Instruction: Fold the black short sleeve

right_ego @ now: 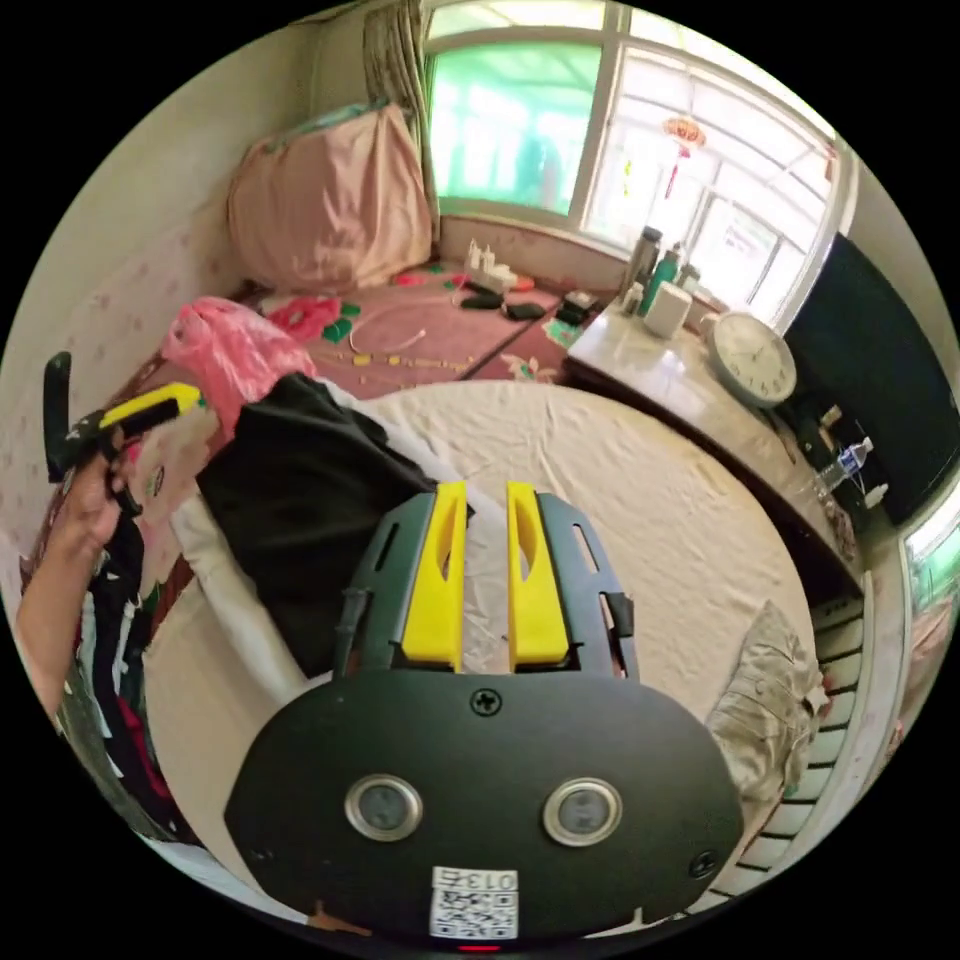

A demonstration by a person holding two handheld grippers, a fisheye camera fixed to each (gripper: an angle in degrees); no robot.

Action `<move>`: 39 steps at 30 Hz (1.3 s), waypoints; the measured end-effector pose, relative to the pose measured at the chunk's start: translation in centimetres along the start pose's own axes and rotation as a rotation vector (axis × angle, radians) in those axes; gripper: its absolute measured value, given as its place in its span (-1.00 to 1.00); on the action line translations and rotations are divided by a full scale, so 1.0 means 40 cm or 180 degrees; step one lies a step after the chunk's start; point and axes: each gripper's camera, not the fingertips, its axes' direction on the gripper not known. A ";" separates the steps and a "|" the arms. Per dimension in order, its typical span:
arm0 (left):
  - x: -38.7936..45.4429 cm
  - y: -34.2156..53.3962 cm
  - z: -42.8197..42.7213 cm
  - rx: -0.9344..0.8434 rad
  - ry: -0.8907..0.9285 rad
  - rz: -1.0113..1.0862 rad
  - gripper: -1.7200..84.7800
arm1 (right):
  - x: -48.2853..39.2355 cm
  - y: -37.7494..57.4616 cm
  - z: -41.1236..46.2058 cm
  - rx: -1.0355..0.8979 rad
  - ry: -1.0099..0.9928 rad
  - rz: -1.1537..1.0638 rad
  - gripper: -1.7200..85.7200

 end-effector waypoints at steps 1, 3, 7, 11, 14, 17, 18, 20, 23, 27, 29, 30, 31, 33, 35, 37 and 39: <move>0.048 0.000 0.008 -0.0138 -0.0102 0.0232 -0.86 | -0.023 0.010 0.003 -0.0005 -0.0040 -0.0130 -0.89; 0.105 0.007 0.031 -0.0241 -0.0250 0.0436 -0.85 | -0.128 0.055 0.048 -0.0140 0.0008 -0.0602 -0.90; 0.153 0.025 0.100 -0.0602 -0.0363 0.0426 -0.86 | -0.244 0.126 0.172 -0.0522 0.0453 -0.1043 -0.92; 0.148 0.024 0.099 -0.0752 -0.0219 0.0152 -0.92 | -0.263 0.152 0.237 -0.0599 0.0575 -0.1089 -0.94; 0.138 0.008 0.078 -0.0911 -0.0071 0.0006 -0.94 | -0.237 0.141 0.248 -0.0735 0.0381 -0.0935 -0.95; 0.172 -0.007 -0.017 -0.0634 -0.0367 0.0017 -0.95 | -0.236 0.127 0.200 -0.0677 0.0525 -0.0811 -0.95; 0.184 -0.006 -0.034 -0.0556 -0.0469 0.0054 -0.95 | -0.244 0.134 0.167 -0.0397 0.0551 -0.0803 -0.95; 0.219 -0.001 -0.036 -0.0687 -0.0651 0.0201 -0.95 | -0.258 0.148 0.158 -0.0280 0.0684 -0.0864 -0.95; 0.240 0.019 0.011 -0.1076 -0.0652 0.0335 -0.95 | -0.257 0.180 0.241 -0.0808 0.0471 -0.0938 -0.96; 0.223 -0.001 -0.041 -0.1158 -0.0499 -0.0028 -0.96 | -0.239 0.177 0.221 -0.0853 0.0553 -0.1051 -0.96; 0.225 0.006 -0.119 -0.0983 -0.0441 -0.0181 -0.96 | -0.221 0.178 0.172 -0.0700 0.0592 -0.0963 -0.96; 0.229 0.012 -0.140 -0.0932 -0.0438 -0.0205 -0.96 | -0.205 0.189 0.127 -0.0529 0.0483 -0.0849 -0.96; 0.237 0.030 -0.178 -0.0891 -0.0409 -0.0283 -0.96 | -0.198 0.197 0.106 -0.0467 0.0436 -0.0806 -0.96; 0.259 0.068 -0.244 -0.0771 -0.0292 -0.0443 -0.96 | -0.181 0.246 0.021 -0.0238 0.0374 -0.0654 -0.96; 0.314 0.138 -0.340 -0.0619 -0.0173 -0.0590 -0.96 | -0.180 0.303 -0.049 -0.0025 0.0240 -0.0577 -0.96; 0.370 0.206 -0.421 -0.0536 -0.0147 -0.0714 -0.97 | -0.193 0.374 -0.112 0.0144 0.0173 -0.0603 -0.96; 0.431 0.285 -0.513 -0.0394 0.0051 -0.0869 -0.96 | -0.226 0.481 -0.179 0.0212 0.0174 -0.0780 -0.96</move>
